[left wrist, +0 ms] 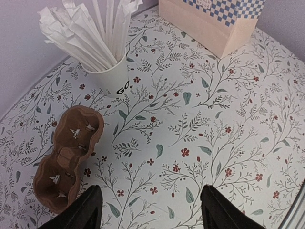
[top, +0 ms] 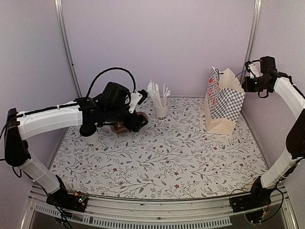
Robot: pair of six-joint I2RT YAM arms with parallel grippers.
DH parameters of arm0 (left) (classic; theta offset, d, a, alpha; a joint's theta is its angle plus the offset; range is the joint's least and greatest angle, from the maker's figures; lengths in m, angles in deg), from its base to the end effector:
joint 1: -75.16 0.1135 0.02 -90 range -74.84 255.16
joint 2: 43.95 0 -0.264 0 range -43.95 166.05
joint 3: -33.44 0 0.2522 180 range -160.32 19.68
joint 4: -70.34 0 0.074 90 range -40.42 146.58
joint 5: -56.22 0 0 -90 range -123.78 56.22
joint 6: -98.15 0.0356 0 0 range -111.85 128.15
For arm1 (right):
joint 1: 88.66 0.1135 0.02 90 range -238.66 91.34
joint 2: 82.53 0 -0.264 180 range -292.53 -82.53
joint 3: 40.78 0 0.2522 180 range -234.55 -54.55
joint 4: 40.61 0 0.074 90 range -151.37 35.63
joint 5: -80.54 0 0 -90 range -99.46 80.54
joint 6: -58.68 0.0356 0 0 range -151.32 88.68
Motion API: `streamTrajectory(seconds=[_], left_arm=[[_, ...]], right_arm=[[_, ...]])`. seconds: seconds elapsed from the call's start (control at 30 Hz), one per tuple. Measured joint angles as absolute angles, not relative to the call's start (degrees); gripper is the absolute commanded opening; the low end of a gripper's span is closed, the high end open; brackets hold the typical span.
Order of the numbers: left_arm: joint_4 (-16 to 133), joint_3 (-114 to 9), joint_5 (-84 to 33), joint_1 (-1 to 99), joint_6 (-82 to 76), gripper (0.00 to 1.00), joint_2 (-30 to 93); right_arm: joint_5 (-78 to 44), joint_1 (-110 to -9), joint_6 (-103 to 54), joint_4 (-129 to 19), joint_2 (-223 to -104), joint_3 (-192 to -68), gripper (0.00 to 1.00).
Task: Pack the takeout coffee
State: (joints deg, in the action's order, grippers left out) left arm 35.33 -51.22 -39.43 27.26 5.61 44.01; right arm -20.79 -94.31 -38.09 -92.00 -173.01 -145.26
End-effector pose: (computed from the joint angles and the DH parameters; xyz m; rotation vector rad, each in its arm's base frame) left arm 0.2361 -0.2560 0.2950 0.8218 2.1065 -0.3656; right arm 0.3524 -0.0278 0.3724 -0.1298 2.2065 0.0997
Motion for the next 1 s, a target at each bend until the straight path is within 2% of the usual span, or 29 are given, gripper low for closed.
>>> streamTrajectory(seconds=[0.33,0.6,1.0], left_arm=[[35.2,-51.2,-40.1,27.3,5.6,0.73,44.0],[34.8,-51.5,-40.1,27.3,5.6,0.73,44.0],[34.8,-51.6,-39.8,28.1,5.6,0.73,44.0]], right_arm=[[-24.4,-94.3,-40.9,-94.5,-165.9,-141.6,0.0],[-39.7,-94.4,-48.9,-100.6,-159.7,-137.6,0.0],[-55.7,-94.4,-61.2,-112.4,-155.2,-136.8,0.0]])
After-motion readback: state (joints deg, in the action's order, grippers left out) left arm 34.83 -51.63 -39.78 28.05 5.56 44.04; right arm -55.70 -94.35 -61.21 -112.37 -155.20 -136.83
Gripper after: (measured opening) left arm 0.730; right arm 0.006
